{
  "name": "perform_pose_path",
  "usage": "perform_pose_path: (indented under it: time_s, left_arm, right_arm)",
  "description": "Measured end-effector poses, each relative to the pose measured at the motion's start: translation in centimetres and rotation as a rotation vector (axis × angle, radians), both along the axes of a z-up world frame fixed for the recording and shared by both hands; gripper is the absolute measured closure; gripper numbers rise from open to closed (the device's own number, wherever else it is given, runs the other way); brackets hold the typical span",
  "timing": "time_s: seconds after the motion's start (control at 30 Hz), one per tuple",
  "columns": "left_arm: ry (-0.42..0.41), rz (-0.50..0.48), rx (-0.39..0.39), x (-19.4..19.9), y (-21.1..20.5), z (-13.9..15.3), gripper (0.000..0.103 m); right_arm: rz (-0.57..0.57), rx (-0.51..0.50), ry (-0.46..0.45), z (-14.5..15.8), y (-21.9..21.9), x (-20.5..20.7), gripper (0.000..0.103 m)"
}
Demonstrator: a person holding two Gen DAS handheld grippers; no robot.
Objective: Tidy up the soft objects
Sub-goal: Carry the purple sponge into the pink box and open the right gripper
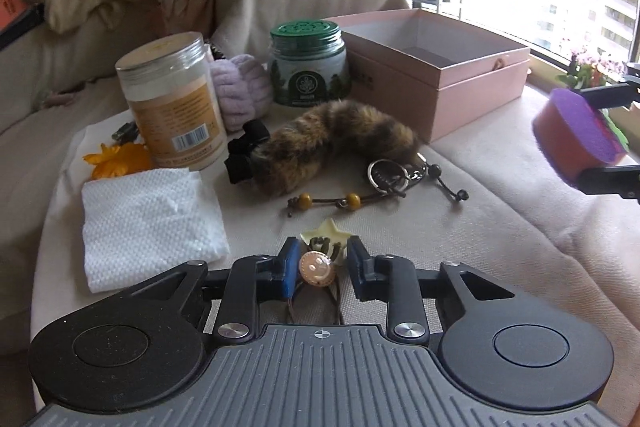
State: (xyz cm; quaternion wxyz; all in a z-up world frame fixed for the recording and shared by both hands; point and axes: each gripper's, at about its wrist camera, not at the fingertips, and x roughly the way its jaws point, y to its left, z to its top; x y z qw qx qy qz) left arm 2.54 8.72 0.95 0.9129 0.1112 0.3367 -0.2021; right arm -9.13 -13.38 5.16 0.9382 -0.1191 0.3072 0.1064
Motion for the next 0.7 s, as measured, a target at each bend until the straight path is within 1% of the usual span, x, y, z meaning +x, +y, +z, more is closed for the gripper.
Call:
perform_pose_path:
  time_s: [0.13,0.2,0.27,0.37,0.43,0.5,0.53,0.57,0.63,0.7]
  left_arm:
    - [0.018,0.015,-0.02,0.2,0.2,0.1,0.073]
    - [0.026,0.015,-0.016,0.0,0.1,0.2,0.079]
    - [0.04,0.016,-0.021,-0.7,-0.2,0.4,0.079]
    - [0.006,-0.064,-0.027,-3.4,-1.4,1.4,0.08]
    - [-0.019,-0.092,-0.024,-4.9,-2.4,2.3,0.08]
    - [-0.027,-0.116,-0.093,-5.5,-3.1,4.3,0.08]
    - [-0.045,-0.127,-0.127,-5.3,-3.4,5.6,0.08]
    - [-0.079,-0.14,-0.16,-4.8,-4.0,7.4,0.08]
    - [-0.149,-0.156,-0.222,-2.8,-5.1,10.9,0.08]
    - [-0.191,-0.17,-0.294,0.1,-6.5,13.9,0.079]
  right_arm:
    - [-0.013,0.008,0.003,-0.2,-0.4,-0.3,0.015]
    - [-0.027,0.01,0.002,0.0,-0.6,-0.5,0.015]
    - [-0.039,0.015,-0.006,0.4,-1.0,-1.0,0.015]
    - [-0.068,0.018,-0.042,1.7,-2.4,-2.5,0.015]
    - [-0.09,0.015,-0.073,2.8,-3.4,-3.5,0.015]
    - [-0.115,0.0,-0.122,4.2,-4.4,-4.2,0.015]
    - [-0.129,-0.003,-0.147,5.1,-5.0,-4.1,0.015]
    - [-0.145,-0.003,-0.171,6.1,-5.5,-3.7,0.015]
    - [-0.168,0.026,-0.213,8.4,-6.7,-1.9,0.015]
    - [-0.183,0.061,-0.257,10.7,-7.7,1.0,0.015]
